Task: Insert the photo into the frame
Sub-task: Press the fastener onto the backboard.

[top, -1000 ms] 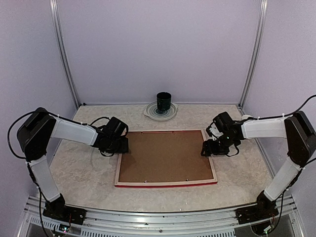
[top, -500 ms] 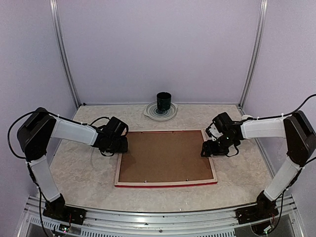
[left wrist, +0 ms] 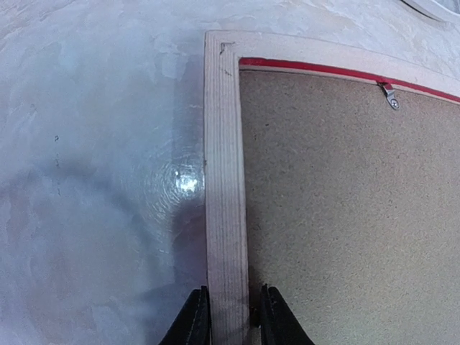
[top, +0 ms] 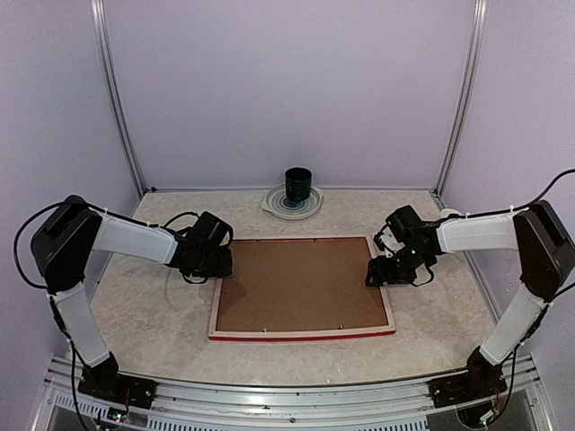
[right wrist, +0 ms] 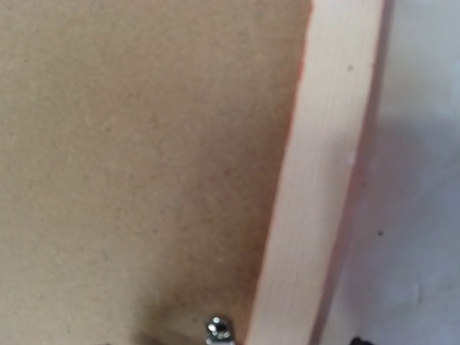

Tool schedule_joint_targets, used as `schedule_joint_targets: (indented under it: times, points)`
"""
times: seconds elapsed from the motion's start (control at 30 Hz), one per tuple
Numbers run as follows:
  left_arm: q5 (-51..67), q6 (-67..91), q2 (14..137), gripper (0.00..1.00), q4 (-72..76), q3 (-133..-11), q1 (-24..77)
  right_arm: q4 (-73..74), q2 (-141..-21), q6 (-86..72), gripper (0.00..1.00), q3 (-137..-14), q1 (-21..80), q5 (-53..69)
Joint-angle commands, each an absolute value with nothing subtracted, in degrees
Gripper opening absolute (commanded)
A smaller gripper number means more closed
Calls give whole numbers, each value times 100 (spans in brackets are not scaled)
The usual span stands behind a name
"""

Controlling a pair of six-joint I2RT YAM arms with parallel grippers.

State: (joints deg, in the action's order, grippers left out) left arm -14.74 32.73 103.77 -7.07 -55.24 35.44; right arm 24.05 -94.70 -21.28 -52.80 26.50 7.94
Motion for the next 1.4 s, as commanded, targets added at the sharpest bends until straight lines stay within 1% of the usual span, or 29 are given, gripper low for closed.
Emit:
schedule_joint_targets:
  times: [0.0,0.03,0.1,0.3,0.53,0.57,0.6,0.63,0.77,1.0,1.23,1.37]
  points:
    - [-1374,3225,10332,23,-686,-5489,3516,2425,-9570,-2096,70,-5346,2698,802]
    - [-1365,3226,10335,23,-681,-5477,3516,2438,-9571,-2101,70,-5356,2706,792]
    - [-1345,3226,10327,19,-678,-5470,3516,2467,-9580,-2115,70,-5387,2701,752]
    - [-1389,3229,10254,18,-686,-5430,3518,2621,-9580,-2146,70,-5554,2703,560]
    - [-1568,3302,9922,28,-709,-5388,3485,2810,-9571,-2190,67,-5772,2702,237]
    - [-1580,3312,9843,31,-718,-5382,3475,2862,-9579,-2175,66,-5789,2706,185]
    - [-1596,3321,9800,37,-732,-5375,3465,2910,-9585,-2160,64,-5795,2714,124]
    - [-1614,3330,9744,41,-749,-5373,3463,2966,-9584,-2130,63,-5801,2708,78]
    - [-1598,3346,9540,53,-765,-5308,3476,3119,-9574,-1994,59,-5777,2710,44]
    - [-1693,3323,9258,61,-866,-5288,3810,3211,-9700,-1951,56,-5755,2745,-258]
    - [-1809,3316,9371,63,-927,-5291,4184,3167,-10032,-1977,55,-5827,2944,-315]
    - [-2210,3257,9526,70,-1067,-5290,4268,3175,-10133,-1988,54,-5878,3036,-417]
